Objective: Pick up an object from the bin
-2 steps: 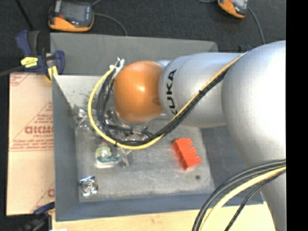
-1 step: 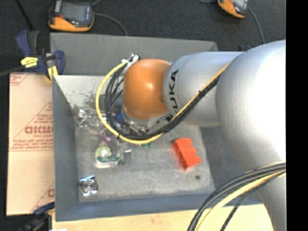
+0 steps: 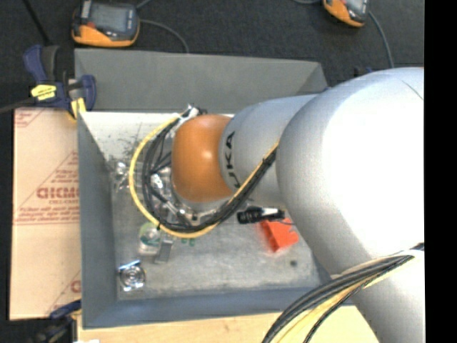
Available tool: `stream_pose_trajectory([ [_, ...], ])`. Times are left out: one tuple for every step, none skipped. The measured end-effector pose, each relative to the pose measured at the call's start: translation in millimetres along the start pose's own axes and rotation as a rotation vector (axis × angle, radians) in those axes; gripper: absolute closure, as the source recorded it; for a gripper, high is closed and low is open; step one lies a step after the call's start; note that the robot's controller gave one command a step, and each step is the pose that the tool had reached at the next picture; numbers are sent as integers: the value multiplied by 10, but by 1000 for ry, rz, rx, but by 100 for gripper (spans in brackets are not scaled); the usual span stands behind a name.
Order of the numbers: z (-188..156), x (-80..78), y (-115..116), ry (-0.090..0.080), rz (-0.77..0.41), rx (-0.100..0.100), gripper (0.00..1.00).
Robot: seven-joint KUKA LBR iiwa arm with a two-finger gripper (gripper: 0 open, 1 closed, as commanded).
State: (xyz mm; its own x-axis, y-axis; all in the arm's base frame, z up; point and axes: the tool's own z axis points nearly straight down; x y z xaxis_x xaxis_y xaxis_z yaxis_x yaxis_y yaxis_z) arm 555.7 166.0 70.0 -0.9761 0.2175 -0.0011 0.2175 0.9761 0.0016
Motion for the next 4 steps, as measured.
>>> stream_pose_trajectory([
  [-8, -13, -2, -2, 1, -2, 0],
  [-6, -13, -4, -2, 4, -2, 100],
  [-73, -27, -10, -3, 7, -1, 100],
  [-777, -40, -17, -1, 7, 1, 100],
])
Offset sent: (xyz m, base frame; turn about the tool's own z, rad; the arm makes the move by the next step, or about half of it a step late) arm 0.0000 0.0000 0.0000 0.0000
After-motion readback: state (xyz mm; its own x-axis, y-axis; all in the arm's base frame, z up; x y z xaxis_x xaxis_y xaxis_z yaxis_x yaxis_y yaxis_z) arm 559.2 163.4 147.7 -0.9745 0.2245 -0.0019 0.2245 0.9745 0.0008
